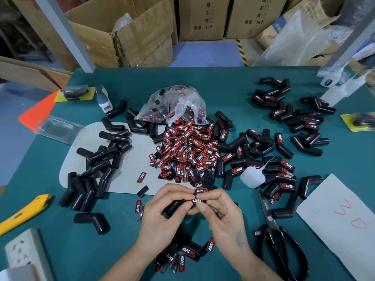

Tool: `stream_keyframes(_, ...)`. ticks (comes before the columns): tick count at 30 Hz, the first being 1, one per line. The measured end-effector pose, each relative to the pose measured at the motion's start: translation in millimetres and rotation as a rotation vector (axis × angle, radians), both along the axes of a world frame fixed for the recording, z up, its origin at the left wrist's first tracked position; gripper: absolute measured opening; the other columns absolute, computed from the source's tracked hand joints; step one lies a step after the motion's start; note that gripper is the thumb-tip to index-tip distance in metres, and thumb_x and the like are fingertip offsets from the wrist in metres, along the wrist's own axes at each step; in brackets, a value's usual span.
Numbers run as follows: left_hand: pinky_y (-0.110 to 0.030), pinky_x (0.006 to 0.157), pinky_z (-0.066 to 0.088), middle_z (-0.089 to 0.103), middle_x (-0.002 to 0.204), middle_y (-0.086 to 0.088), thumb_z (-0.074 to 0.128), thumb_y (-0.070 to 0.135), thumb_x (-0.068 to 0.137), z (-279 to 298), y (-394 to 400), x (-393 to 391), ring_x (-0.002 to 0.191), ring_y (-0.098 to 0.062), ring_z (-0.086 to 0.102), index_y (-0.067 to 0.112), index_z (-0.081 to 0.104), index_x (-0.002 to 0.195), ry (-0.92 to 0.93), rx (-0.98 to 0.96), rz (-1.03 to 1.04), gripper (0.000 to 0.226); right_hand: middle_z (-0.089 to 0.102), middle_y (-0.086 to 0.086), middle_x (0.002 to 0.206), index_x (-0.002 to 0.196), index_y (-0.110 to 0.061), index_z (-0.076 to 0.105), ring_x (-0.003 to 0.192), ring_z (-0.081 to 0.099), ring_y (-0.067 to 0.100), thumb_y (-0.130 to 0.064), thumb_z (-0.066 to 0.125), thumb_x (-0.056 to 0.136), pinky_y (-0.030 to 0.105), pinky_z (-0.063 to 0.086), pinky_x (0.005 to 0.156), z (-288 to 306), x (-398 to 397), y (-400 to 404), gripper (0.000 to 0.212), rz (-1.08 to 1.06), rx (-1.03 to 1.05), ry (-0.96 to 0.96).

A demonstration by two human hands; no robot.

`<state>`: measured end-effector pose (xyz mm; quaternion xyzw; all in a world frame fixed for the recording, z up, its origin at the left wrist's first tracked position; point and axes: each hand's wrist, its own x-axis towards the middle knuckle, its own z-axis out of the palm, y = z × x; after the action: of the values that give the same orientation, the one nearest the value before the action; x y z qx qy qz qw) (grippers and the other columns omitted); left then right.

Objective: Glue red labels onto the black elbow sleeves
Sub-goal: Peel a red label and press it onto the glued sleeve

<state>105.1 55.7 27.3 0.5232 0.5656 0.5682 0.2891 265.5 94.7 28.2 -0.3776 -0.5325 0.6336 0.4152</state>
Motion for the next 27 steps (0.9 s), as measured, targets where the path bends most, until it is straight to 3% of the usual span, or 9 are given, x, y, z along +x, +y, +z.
stream_keyframes(5, -0.023, 0.096, 0.052, 0.069, 0.109, 0.008, 0.071, 0.019, 0.093, -2, 2, -7, 0.105, -0.020, 0.070, 0.025, 0.080, 0.105, 0.020, -0.014, -0.058, 0.016, 0.080, 0.010, 0.099, 0.113, -0.035, 0.064, 0.092, 0.078, 0.026, -0.033, 0.068, 0.099, 0.025, 0.057, 0.085, -3, -1, 3, 0.015, 0.040, -0.024, 0.017)
stream_keyframes(8, -0.031, 0.090, 0.058, 0.068, 0.108, 0.007, 0.077, 0.018, 0.090, -7, 3, -9, 0.100, -0.022, 0.071, 0.024, 0.082, 0.104, 0.008, -0.033, -0.067, 0.016, 0.080, 0.005, 0.100, 0.119, -0.037, 0.060, 0.091, 0.077, 0.019, -0.035, 0.062, 0.104, 0.012, 0.051, 0.074, -5, -1, 2, 0.016, 0.082, 0.036, -0.031)
stream_keyframes(10, -0.028, 0.088, 0.056, 0.068, 0.104, 0.006, 0.081, 0.009, 0.087, -10, 4, -9, 0.096, -0.021, 0.071, 0.021, 0.084, 0.100, -0.011, -0.035, -0.053, 0.017, 0.081, 0.002, 0.099, 0.122, -0.038, 0.058, 0.092, 0.077, 0.017, -0.037, 0.059, 0.106, 0.010, 0.048, 0.073, -9, 0, 1, 0.016, 0.093, 0.073, -0.068)
stream_keyframes(12, -0.025, 0.089, 0.054, 0.069, 0.102, 0.005, 0.080, 0.005, 0.086, -10, 6, -8, 0.095, -0.019, 0.070, 0.018, 0.084, 0.097, -0.017, -0.036, -0.055, 0.017, 0.081, -0.003, 0.100, 0.125, -0.040, 0.056, 0.094, 0.077, 0.019, -0.042, 0.055, 0.108, 0.012, 0.047, 0.073, -12, 2, 0, 0.017, 0.092, 0.123, -0.126)
stream_keyframes(15, -0.027, 0.091, 0.053, 0.068, 0.104, 0.006, 0.076, 0.016, 0.090, -9, 6, -9, 0.097, -0.021, 0.069, 0.019, 0.083, 0.099, -0.014, -0.028, -0.080, 0.011, 0.080, -0.005, 0.105, 0.131, -0.043, 0.054, 0.089, 0.077, 0.024, -0.048, 0.049, 0.110, 0.023, 0.049, 0.067, -15, 5, 0, 0.022, 0.113, 0.158, -0.185)
stream_keyframes(18, -0.030, 0.092, 0.054, 0.067, 0.106, 0.005, 0.075, 0.020, 0.090, -8, 6, -11, 0.101, -0.023, 0.069, 0.025, 0.080, 0.100, -0.026, -0.051, -0.099, 0.012, 0.078, -0.009, 0.106, 0.136, -0.043, 0.050, 0.081, 0.073, 0.014, -0.048, 0.044, 0.111, 0.022, 0.050, 0.065, -18, 4, 2, 0.026, 0.132, 0.223, -0.236)
stream_keyframes(21, -0.028, 0.091, 0.053, 0.068, 0.102, 0.004, 0.080, 0.023, 0.087, -7, 6, -11, 0.098, -0.022, 0.069, 0.027, 0.080, 0.096, -0.038, -0.068, -0.091, 0.010, 0.076, -0.014, 0.100, 0.138, -0.045, 0.047, 0.063, 0.057, 0.008, -0.049, 0.042, 0.110, 0.021, 0.050, 0.066, -21, 6, 1, 0.029, 0.135, 0.272, -0.307)
stream_keyframes(24, -0.029, 0.086, 0.056, 0.068, 0.099, 0.007, 0.080, 0.022, 0.087, -9, 5, -10, 0.094, -0.019, 0.069, 0.026, 0.080, 0.092, -0.083, -0.061, -0.102, 0.007, 0.077, -0.011, 0.097, 0.138, -0.043, 0.050, 0.063, 0.056, 0.010, -0.041, 0.046, 0.110, 0.018, 0.050, 0.068, -22, 7, -1, 0.029, 0.141, 0.247, -0.305)
stream_keyframes(27, -0.042, 0.080, 0.060, 0.069, 0.099, 0.007, 0.081, 0.025, 0.086, -9, 6, -8, 0.094, -0.019, 0.069, 0.029, 0.082, 0.092, -0.117, -0.093, -0.086, 0.007, 0.079, -0.008, 0.103, 0.138, -0.043, 0.050, 0.073, 0.066, 0.017, -0.040, 0.047, 0.109, 0.023, 0.053, 0.070, -22, 6, 0, 0.029, 0.146, 0.212, -0.270)
